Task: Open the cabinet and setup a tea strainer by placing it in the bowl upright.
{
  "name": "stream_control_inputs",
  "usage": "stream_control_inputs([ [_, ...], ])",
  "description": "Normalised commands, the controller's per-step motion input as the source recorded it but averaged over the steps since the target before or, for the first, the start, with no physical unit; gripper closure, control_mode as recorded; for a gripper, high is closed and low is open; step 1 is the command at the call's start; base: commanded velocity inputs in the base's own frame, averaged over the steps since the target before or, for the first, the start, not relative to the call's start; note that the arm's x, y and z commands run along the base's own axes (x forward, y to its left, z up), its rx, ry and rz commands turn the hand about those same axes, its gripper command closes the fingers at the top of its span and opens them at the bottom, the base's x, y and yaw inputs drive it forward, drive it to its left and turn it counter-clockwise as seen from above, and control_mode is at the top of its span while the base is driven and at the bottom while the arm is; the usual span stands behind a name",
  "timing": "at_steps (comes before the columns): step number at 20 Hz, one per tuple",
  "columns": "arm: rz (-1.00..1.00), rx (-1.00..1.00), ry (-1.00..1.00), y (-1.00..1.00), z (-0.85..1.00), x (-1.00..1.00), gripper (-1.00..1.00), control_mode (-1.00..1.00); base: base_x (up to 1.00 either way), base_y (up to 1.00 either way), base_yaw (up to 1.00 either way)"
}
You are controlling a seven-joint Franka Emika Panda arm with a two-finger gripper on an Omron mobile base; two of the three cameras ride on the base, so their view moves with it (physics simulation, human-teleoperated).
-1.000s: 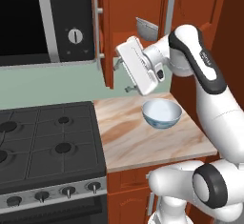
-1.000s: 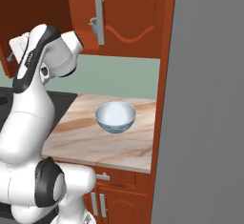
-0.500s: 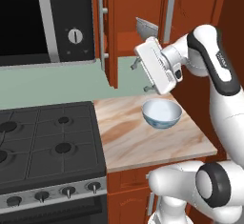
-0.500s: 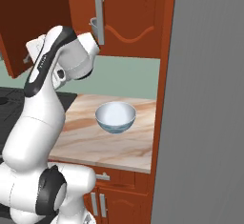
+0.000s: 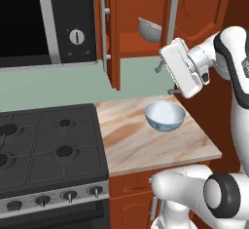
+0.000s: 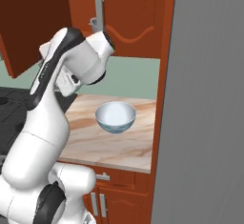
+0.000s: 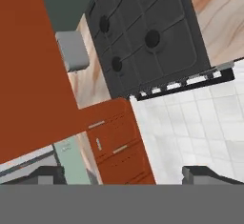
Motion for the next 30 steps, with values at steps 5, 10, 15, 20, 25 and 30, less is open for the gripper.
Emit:
stream_control_inputs([
  [5,-0.13,-0.42,-0.30,-0.73,-0.21,0.08,-1.00,-1.00,0.00,0.00,0.00],
  [10,-0.04,-0.52,-0.53,-0.56,-0.22,0.05,-1.00,-1.00,0.00,0.00,0.00],
  [15,0.01,-0.33,-0.67,-0.12,0.20,-0.01,-1.00,-1.00,0.00,0.00,0.00],
  [20,0.02,-0.20,-0.55,0.16,0.64,0.00,-1.00,-1.00,0.00,0.00,0.00],
  [25,-0.06,-0.12,-0.29,0.01,0.68,0.04,-1.00,-1.00,0.00,0.00,0.00],
  [30,-0.20,-0.11,-0.13,-0.04,0.52,0.11,-1.00,-1.00,0.00,0.00,0.00],
])
